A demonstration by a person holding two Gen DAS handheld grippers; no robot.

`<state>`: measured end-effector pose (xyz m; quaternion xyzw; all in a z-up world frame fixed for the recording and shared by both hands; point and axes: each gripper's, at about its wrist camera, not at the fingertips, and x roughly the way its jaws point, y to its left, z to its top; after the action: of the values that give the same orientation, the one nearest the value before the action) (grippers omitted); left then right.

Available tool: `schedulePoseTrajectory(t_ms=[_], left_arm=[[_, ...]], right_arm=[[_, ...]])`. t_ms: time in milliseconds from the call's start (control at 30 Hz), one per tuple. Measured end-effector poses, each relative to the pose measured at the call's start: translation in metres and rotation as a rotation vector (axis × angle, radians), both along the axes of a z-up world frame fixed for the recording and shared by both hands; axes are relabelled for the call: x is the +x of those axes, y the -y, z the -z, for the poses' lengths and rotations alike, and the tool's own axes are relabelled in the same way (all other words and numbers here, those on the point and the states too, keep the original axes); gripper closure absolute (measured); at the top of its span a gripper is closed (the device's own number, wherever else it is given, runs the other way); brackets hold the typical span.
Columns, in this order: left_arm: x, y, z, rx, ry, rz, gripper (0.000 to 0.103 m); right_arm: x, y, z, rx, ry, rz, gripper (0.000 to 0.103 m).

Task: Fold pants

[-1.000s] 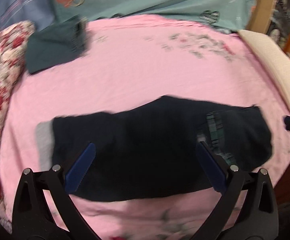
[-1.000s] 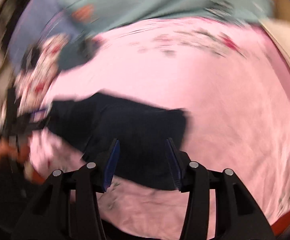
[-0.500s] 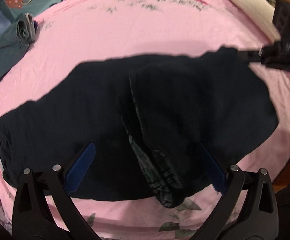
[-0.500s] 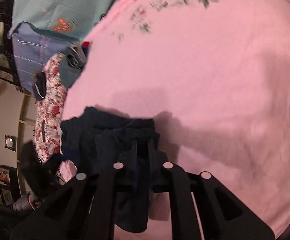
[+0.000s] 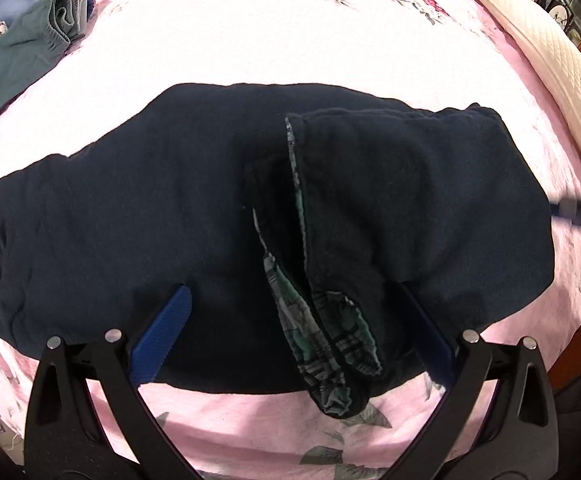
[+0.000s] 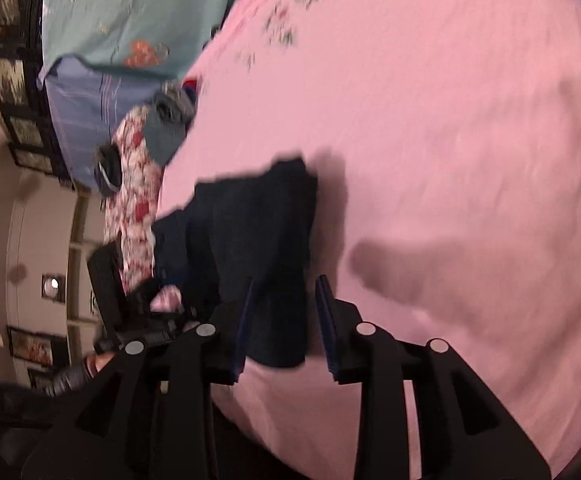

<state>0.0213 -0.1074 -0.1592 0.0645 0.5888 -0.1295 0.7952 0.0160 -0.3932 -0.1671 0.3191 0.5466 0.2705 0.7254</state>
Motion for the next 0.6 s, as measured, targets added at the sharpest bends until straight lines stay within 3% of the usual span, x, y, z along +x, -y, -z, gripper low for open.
schedulePoseTrajectory(t_ms=[67,100,133,233,300,367,433,600], left_arm=[[-0.001,0.001,-0.001,0.008,-0.001,0.004,0.002],[-0.001,0.001,-0.001,0.010,-0.003,0.007,0.002],[0.000,0.001,-0.001,0.013,-0.006,0.009,0.002],[0.004,0.003,-0.007,0.008,0.008,0.023,0.002],[0.005,0.006,-0.009,0.021,0.024,0.038,0.002],[0.006,0.007,-0.004,0.029,0.019,0.057,0.002],[0.007,0.003,-0.004,0.010,0.016,0.051,0.002],[0.006,-0.005,-0.005,-0.005,0.017,0.029,0.002]], right_arm=[[-0.006,-0.016,0.012,0.006,-0.032,-0.046,0.066],[-0.010,-0.023,0.016,0.005,-0.042,-0.050,0.070],[-0.015,-0.026,0.017,0.011,-0.032,-0.050,0.086],[-0.032,-0.020,0.004,0.056,-0.002,-0.025,0.089],[-0.043,-0.017,0.005,0.070,-0.021,0.007,0.089],[-0.049,-0.019,0.021,-0.006,-0.086,0.006,0.087],[-0.045,-0.010,0.018,0.013,-0.105,0.011,0.078],[-0.023,0.015,-0.033,0.000,0.075,0.128,0.073]])
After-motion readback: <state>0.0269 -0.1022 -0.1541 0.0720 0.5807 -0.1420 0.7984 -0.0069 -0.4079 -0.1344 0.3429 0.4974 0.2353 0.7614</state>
